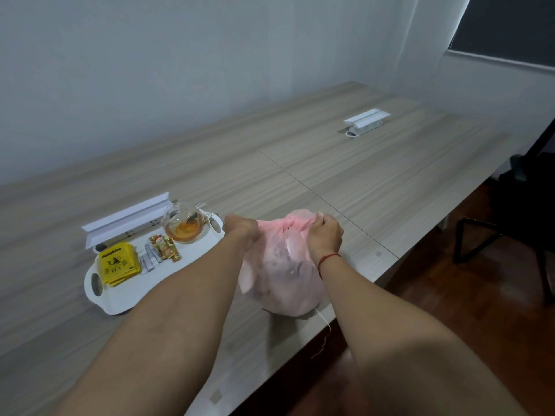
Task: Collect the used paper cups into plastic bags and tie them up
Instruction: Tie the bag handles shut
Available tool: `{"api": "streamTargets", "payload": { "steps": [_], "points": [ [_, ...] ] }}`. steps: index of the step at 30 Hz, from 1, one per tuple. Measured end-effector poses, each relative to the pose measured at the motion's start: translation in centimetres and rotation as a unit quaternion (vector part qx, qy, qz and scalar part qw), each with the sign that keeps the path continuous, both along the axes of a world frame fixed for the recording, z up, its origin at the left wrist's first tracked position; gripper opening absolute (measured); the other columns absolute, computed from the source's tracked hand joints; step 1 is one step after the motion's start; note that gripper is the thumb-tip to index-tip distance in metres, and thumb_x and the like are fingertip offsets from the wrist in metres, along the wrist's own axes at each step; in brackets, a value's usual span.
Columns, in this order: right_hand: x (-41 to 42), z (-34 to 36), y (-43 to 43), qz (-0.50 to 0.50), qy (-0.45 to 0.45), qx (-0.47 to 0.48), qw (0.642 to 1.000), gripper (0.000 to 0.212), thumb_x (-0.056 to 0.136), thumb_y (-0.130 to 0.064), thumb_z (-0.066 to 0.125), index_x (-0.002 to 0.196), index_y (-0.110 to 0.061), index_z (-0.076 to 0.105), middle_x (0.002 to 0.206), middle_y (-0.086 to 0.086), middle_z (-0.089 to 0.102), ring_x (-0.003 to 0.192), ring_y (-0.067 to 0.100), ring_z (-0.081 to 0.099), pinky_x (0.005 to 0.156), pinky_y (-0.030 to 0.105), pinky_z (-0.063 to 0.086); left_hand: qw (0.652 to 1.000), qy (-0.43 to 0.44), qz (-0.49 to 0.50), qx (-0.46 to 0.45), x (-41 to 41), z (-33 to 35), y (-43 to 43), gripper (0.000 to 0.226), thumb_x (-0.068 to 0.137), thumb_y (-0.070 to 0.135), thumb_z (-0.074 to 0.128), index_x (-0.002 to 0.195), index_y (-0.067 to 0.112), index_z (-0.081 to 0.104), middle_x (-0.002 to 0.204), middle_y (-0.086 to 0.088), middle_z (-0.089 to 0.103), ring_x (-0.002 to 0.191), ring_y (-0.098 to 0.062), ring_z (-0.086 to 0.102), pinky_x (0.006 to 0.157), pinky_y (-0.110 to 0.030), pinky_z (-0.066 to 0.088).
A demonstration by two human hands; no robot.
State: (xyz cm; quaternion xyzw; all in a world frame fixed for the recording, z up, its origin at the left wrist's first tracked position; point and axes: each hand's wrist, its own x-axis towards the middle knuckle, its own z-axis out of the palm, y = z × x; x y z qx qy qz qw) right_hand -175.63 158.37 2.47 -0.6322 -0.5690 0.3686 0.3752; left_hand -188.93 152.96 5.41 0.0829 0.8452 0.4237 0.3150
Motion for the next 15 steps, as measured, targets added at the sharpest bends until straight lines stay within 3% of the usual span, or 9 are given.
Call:
{"api": "streamTargets", "payload": {
  "steps": [3, 5, 7, 8, 10, 12, 15],
  "points": [
    [0.8, -0.3, 0.3, -0.017, -0.008, -0.027, 0.999, 0.035, 0.100, -0.021, 0.038, 0.106, 0.002, 0.064, 0.112, 0.022, 0.065, 0.104, 0.037, 0.061, 0.083, 0.036, 0.046, 1.000, 0.004, -0.011, 0.009, 0.1, 0.0, -0.7, 0.047, 0.086, -0.013, 0.057, 0.131, -0.005, 0.046, 0.110, -0.016, 0.055, 0.087, -0.024, 0.053, 0.062, -0.021, 0.047],
    [1.0, -0.7, 0.3, -0.012, -0.014, -0.033, 0.999, 0.035, 0.100, -0.021, 0.038, 0.106, 0.001, 0.064, 0.112, 0.021, 0.065, 0.103, 0.037, 0.061, 0.082, 0.036, 0.046, 1.000, 0.025, -0.013, 0.002, -0.1, -0.2, -1.0, 0.043, 0.087, -0.010, 0.056, 0.130, -0.007, 0.047, 0.120, -0.018, 0.059, 0.089, -0.027, 0.058, 0.065, -0.027, 0.050],
    [1.1, -0.9, 0.2, 0.002, -0.025, -0.016, 1.000, 0.033, 0.100, -0.021, 0.039, 0.100, 0.000, 0.065, 0.108, 0.020, 0.066, 0.097, 0.035, 0.061, 0.077, 0.034, 0.044, 0.999, 0.027, -0.018, 0.005, -0.7, -0.4, -1.1, 0.034, 0.087, -0.005, 0.057, 0.120, -0.007, 0.053, 0.115, -0.017, 0.062, 0.098, -0.033, 0.065, 0.070, -0.032, 0.052],
    [1.1, -1.0, 0.3, 0.015, -0.040, 0.001, 0.999, 0.032, 0.099, -0.022, 0.040, 0.094, -0.002, 0.065, 0.104, 0.019, 0.067, 0.091, 0.032, 0.059, 0.074, 0.032, 0.041, 0.999, 0.024, -0.023, 0.017, -0.7, -0.3, -1.2, 0.028, 0.089, -0.001, 0.055, 0.116, -0.006, 0.055, 0.107, -0.016, 0.063, 0.095, -0.033, 0.066, 0.066, -0.029, 0.052],
    [1.2, -1.3, 0.5, 0.044, -0.105, 0.051, 0.992, 0.032, 0.098, -0.026, 0.041, 0.083, -0.010, 0.064, 0.097, 0.015, 0.067, 0.087, 0.027, 0.054, 0.078, 0.033, 0.040, 0.997, 0.009, -0.026, 0.068, -0.7, -0.1, -1.2, 0.019, 0.094, 0.007, 0.048, 0.103, -0.005, 0.060, 0.092, -0.014, 0.065, 0.073, -0.029, 0.065, 0.051, -0.024, 0.049],
    [1.1, -1.3, 0.7, 0.067, -0.144, 0.078, 0.984, 0.033, 0.099, -0.030, 0.040, 0.081, -0.012, 0.062, 0.089, 0.010, 0.064, 0.088, 0.026, 0.054, 0.083, 0.035, 0.039, 0.992, -0.031, -0.048, 0.113, -0.7, 0.1, -0.8, 0.025, 0.096, 0.010, 0.042, 0.081, 0.001, 0.059, 0.080, -0.016, 0.065, 0.059, -0.024, 0.059, 0.049, -0.026, 0.044],
    [0.4, -0.9, 0.5, 0.133, -0.047, 0.052, 0.989, 0.036, 0.097, -0.030, 0.041, 0.064, -0.017, 0.046, 0.074, 0.007, 0.053, 0.073, 0.024, 0.050, 0.065, 0.032, 0.037, 0.980, -0.088, -0.100, 0.151, -0.2, 0.2, -0.4, 0.027, 0.089, 0.000, 0.042, 0.067, 0.003, 0.057, 0.070, -0.014, 0.062, 0.056, -0.021, 0.056, 0.048, -0.024, 0.044]
  ]
}}
